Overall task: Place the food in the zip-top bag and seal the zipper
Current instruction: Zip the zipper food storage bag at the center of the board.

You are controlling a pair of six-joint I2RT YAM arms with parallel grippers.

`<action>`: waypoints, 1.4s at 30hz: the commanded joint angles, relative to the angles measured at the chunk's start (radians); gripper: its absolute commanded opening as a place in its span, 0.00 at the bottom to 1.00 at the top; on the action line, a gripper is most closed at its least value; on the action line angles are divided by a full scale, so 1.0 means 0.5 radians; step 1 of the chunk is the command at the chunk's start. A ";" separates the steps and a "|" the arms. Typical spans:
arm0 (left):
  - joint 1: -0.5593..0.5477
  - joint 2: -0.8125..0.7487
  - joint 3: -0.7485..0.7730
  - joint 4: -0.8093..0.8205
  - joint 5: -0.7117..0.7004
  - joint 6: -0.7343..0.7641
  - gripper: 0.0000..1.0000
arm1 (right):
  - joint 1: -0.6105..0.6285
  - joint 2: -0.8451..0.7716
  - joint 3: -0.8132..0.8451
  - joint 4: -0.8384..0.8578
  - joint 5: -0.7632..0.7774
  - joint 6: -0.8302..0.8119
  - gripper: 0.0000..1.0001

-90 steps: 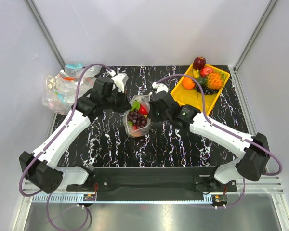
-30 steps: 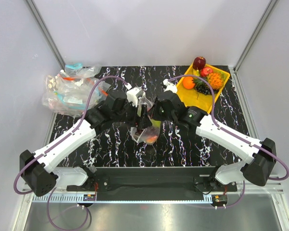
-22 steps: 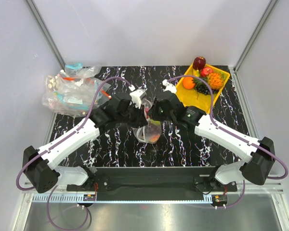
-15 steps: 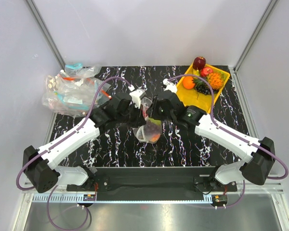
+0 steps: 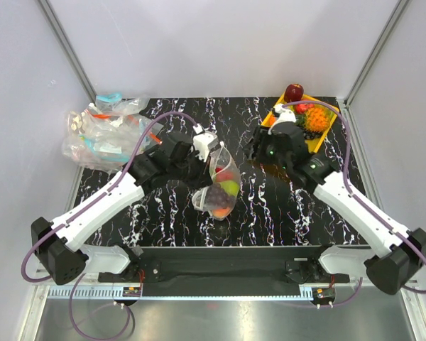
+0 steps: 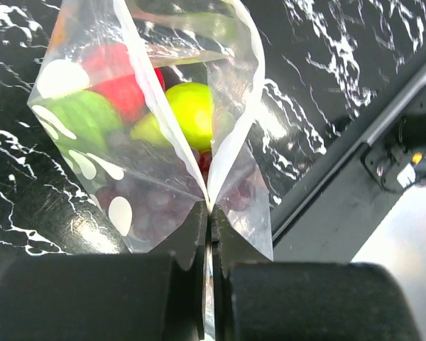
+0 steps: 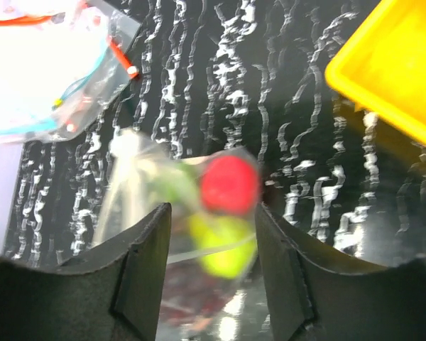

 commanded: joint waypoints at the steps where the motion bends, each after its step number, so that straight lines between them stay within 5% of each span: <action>1: 0.000 -0.033 0.098 0.007 0.231 0.160 0.00 | -0.156 -0.171 -0.163 0.187 -0.281 -0.267 0.59; 12: -0.003 -0.112 0.001 -0.080 0.365 0.503 0.00 | -0.243 -0.251 -0.725 0.907 -0.987 -0.724 0.56; 22: 0.000 -0.472 -0.218 0.075 0.315 1.086 0.00 | -0.243 -0.248 -0.977 1.374 -1.466 -0.955 0.85; 30: 0.034 -0.370 -0.064 -0.241 0.725 1.543 0.00 | -0.243 -0.251 -1.017 1.528 -1.911 -1.026 0.85; 40: 0.037 -0.570 -0.199 -0.244 1.026 1.777 0.00 | -0.243 -0.190 -1.115 1.687 -1.994 -0.949 0.87; 42: 0.040 -0.594 -0.205 -0.223 0.996 1.768 0.00 | -0.240 -0.165 -1.100 1.700 -2.058 -0.943 0.80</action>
